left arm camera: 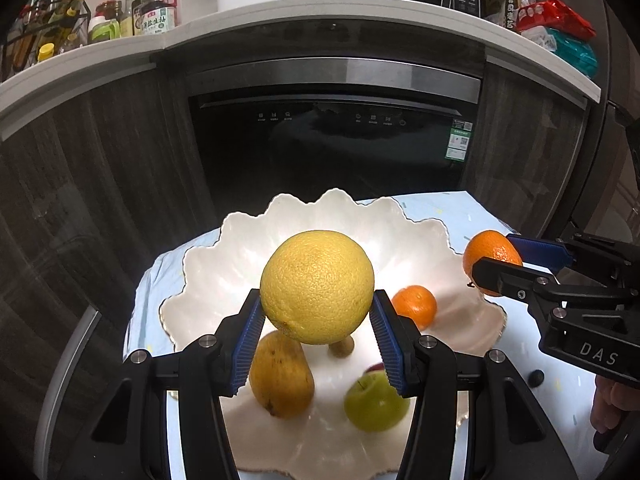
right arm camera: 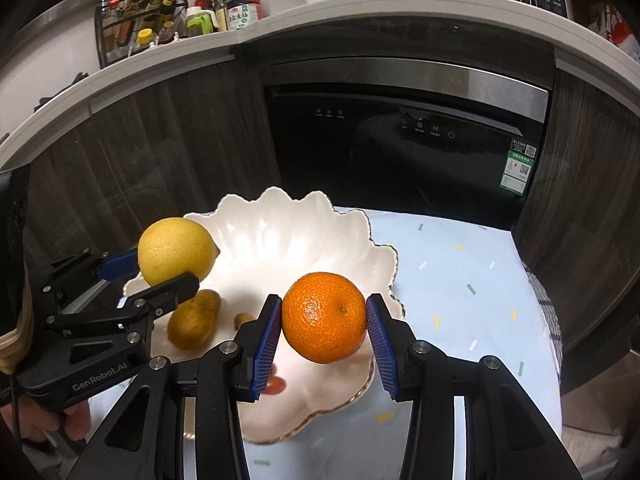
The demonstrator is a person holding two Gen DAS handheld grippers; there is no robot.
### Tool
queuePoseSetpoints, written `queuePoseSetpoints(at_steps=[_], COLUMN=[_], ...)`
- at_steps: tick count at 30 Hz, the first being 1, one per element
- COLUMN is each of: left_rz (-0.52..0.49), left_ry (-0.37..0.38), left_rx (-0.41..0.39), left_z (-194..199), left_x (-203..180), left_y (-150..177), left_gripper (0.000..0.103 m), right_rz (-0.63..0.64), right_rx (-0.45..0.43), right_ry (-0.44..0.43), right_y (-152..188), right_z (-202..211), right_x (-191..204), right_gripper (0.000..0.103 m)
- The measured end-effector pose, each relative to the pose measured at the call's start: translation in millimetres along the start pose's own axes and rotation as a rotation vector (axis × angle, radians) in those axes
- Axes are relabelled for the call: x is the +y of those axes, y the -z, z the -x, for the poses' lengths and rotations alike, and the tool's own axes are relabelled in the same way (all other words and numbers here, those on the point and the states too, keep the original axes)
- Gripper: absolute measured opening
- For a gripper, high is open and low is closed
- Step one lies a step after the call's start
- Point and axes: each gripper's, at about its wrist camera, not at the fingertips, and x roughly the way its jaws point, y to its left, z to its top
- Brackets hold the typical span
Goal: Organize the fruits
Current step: 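Lift the grapefruit with the left gripper while the right gripper carries the orange over the bowl, then open the left gripper to drop the grapefruit while the right gripper releases the orange into the bowl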
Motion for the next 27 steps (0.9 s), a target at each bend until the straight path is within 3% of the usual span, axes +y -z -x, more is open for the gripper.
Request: queuePoseSetpoints(at_steps=[19,21,22,23,25,27], left_rz=[0.040,0.035,0.035,0.037,0.039,0.042], left_ry=[-0.027,-0.044,-0.045,-0.047,-0.056,-0.062], left_rx=[0.069,0.052,0.045,0.040,0.036,0.040], left_z=[-43,-41,-39,-38,-36,-35], left_x=[12,12,11,12,12,13], left_y=[-7,-6,-6,-7,-7,-7], left_gripper=[0.054,0.059,0.065,0.067,0.068,0.074], right_rz=[-0.041,-0.049,-0.050,-0.052,-0.054,-0.053], right_rx=[0.053,0.062,0.066,0.058,0.037,0.020], right_ry=[0.027,0.033,0.037,0.041,0.052,0.064], right_y=[-17,-17,-16,-16,-17,-18], right_z=[-45,-48,-48,-47,-42,-38], right_x=[-14,-15,-16,-16,-17,-16], right_gripper=[0.045,0.047,0.053,0.064,0.074,0.078])
